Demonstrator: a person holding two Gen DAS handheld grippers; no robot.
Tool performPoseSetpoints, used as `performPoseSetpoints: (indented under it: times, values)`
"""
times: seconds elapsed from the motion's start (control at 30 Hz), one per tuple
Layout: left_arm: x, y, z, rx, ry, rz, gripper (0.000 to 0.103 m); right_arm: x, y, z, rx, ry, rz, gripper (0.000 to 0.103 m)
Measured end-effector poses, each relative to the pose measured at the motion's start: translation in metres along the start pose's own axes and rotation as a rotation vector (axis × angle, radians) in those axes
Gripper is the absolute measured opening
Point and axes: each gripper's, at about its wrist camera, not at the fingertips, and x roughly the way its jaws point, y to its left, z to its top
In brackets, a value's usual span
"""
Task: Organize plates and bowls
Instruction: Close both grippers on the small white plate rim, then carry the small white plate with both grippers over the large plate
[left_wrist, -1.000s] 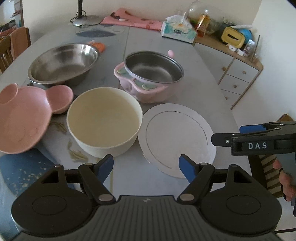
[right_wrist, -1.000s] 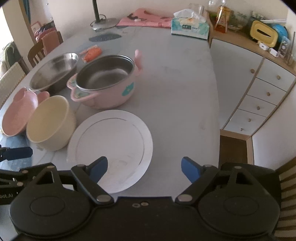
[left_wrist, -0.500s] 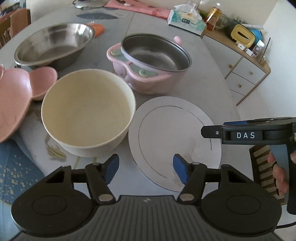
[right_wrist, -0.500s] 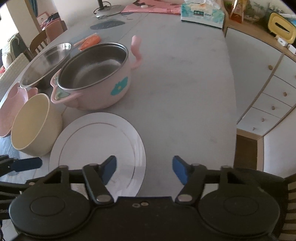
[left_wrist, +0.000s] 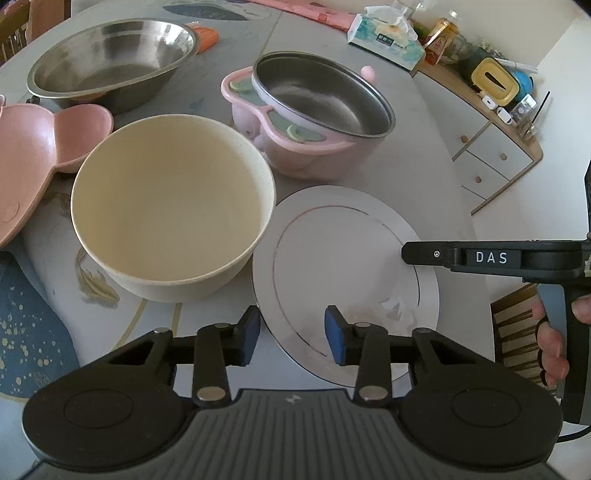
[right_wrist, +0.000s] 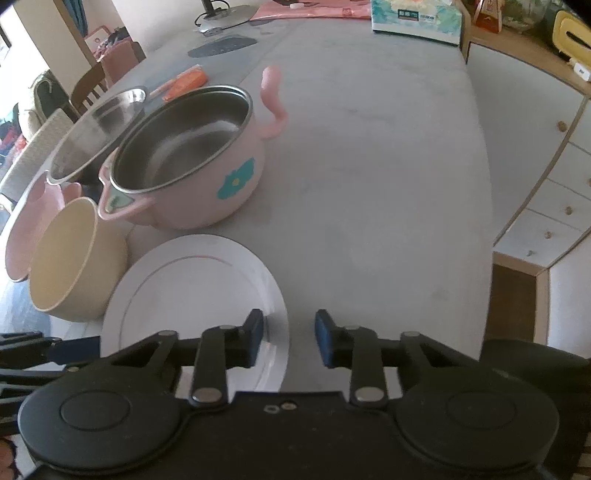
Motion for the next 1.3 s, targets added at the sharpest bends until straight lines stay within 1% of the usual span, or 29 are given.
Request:
performPoseSetpoints:
  times: [0.1,0.2,0.27,0.47,0.7,0.77,1.0,1.3]
  values:
    - [0.000,0.003,0.000,-0.016,-0.005,-0.001,0.033,0.000,-0.001,0.000,0.004,0.002,0.015,0.023]
    - [-0.001,0.006,-0.001,-0.030,-0.014,0.005,0.026,0.000,-0.002,0.000,0.009,0.006,0.031,0.018]
    - [-0.001,0.008,-0.002,-0.034,-0.017,0.018,0.018,0.000,-0.001,-0.001,0.010,0.008,0.031,0.017]
    - [-0.002,0.011,-0.003,-0.037,-0.020,0.014,0.015,-0.002,0.003,-0.004,0.009,0.002,0.013,0.016]
    - [-0.005,0.009,-0.012,-0.003,-0.026,0.003,0.015,-0.011,0.002,-0.021,0.040,0.005,0.005,0.015]
    - [-0.007,0.009,-0.016,0.007,-0.028,0.001,0.014,-0.015,0.002,-0.028,0.062,0.008,0.009,0.014]
    - [-0.019,0.016,-0.033,0.020,-0.009,-0.039,0.012,-0.029,0.004,-0.061,0.138,0.017,0.029,0.012]
    - [-0.045,0.032,-0.071,0.049,0.008,-0.058,0.011,-0.049,0.028,-0.107,0.199,0.021,0.035,0.011]
